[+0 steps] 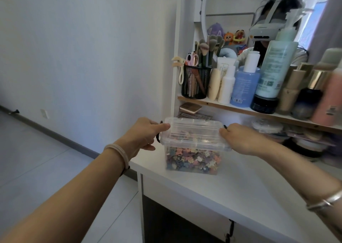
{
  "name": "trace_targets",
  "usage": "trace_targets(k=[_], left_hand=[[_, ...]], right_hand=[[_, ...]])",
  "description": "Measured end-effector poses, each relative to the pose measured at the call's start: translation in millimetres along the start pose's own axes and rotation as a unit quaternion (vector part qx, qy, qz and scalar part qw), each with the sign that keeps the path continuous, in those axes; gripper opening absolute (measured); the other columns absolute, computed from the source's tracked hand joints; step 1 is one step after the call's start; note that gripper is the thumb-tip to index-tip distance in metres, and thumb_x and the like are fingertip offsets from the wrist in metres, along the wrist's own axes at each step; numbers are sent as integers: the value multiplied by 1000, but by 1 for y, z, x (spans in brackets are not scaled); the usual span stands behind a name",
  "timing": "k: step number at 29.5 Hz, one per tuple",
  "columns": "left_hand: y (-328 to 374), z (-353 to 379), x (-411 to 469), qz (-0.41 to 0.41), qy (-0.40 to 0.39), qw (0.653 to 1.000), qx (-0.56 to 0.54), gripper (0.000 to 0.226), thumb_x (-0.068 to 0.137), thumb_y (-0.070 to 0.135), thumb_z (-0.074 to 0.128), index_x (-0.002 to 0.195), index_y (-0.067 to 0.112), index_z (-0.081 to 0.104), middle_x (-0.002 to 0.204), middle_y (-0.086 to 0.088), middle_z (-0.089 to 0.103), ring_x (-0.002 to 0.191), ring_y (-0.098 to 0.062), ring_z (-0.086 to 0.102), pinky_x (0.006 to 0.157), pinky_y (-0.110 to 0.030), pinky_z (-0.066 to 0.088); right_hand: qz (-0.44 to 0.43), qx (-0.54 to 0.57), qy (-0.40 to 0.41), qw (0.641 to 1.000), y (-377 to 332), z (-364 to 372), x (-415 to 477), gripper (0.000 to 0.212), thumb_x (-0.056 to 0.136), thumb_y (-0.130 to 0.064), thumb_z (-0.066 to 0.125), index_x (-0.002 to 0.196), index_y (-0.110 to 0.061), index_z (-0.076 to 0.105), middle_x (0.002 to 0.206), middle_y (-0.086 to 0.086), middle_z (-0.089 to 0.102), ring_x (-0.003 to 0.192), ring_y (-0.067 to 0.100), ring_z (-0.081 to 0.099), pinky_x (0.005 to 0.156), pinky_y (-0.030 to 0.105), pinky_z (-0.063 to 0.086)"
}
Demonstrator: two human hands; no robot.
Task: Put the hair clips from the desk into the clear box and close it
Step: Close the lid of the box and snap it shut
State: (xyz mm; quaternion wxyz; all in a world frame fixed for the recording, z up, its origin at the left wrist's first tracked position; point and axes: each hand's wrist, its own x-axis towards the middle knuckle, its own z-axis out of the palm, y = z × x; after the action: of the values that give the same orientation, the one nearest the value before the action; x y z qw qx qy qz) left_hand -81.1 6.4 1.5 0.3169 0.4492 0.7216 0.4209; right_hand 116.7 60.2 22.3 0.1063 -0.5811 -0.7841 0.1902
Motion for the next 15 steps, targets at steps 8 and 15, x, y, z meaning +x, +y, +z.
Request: trace_targets(k=[8,15], left_hand=[[2,10,0,57,68,991,101,36,87,30,56,84,-3,67,62,-7,49,54,-18,41,54,-27,36],[19,12,4,116,95,966,211,33,88,27,53,63,5,53,56,-1,45,53,-15,41,49,-25,31]], right_hand=[[-25,7,3,1000,14,8,4,41,100,-25,25,65,-14,44,66,2,44,65,19,45,51,25,30],[-2,14,-2,1000,18,6,1,38,101,-22,23,78,-5,49,78,9,49,72,22,47,53,24,31]])
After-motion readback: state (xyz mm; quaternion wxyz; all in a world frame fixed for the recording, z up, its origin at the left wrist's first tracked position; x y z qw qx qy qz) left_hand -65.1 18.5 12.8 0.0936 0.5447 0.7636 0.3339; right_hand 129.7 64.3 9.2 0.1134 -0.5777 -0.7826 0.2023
